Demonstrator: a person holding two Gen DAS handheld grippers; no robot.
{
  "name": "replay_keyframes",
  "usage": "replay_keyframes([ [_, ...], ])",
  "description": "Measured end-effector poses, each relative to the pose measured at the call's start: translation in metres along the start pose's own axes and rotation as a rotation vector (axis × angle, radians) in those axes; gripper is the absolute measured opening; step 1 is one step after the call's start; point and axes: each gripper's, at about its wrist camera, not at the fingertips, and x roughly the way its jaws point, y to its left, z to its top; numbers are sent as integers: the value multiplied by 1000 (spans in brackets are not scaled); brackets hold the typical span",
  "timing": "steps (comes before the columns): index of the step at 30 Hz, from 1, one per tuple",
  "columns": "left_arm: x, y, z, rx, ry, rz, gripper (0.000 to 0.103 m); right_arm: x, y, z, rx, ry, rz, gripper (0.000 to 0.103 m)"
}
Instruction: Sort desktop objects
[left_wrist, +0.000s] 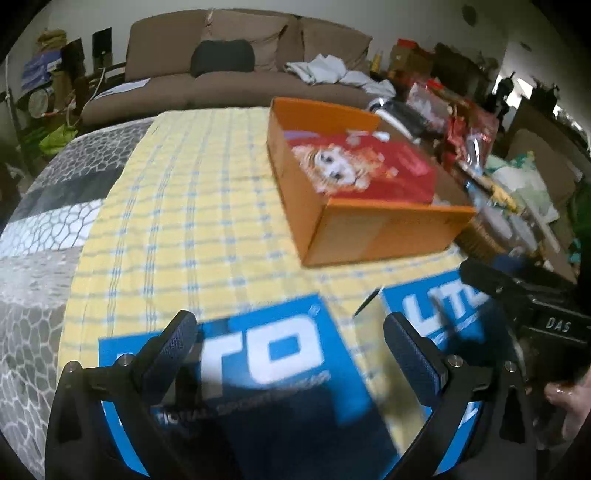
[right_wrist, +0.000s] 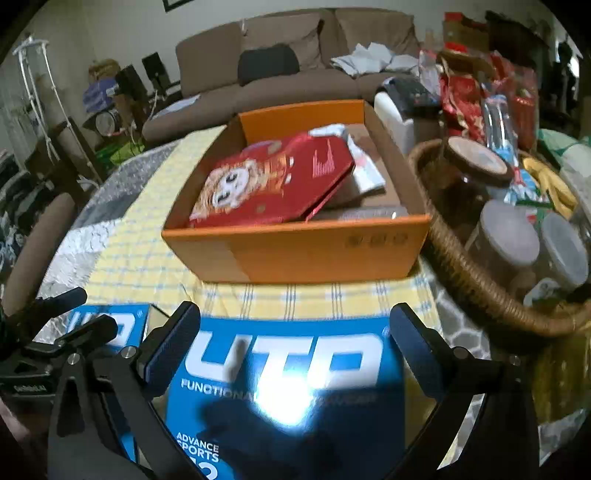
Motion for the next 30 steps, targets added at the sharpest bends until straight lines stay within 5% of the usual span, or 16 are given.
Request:
replay_keyframes([
  [19, 29, 8, 4, 1, 46, 171, 103, 25, 5, -19, -21, 65, -131, 103],
  [30, 30, 6, 5, -19, 39, 194, 103, 28, 5, -18, -9, 62, -142, 103],
])
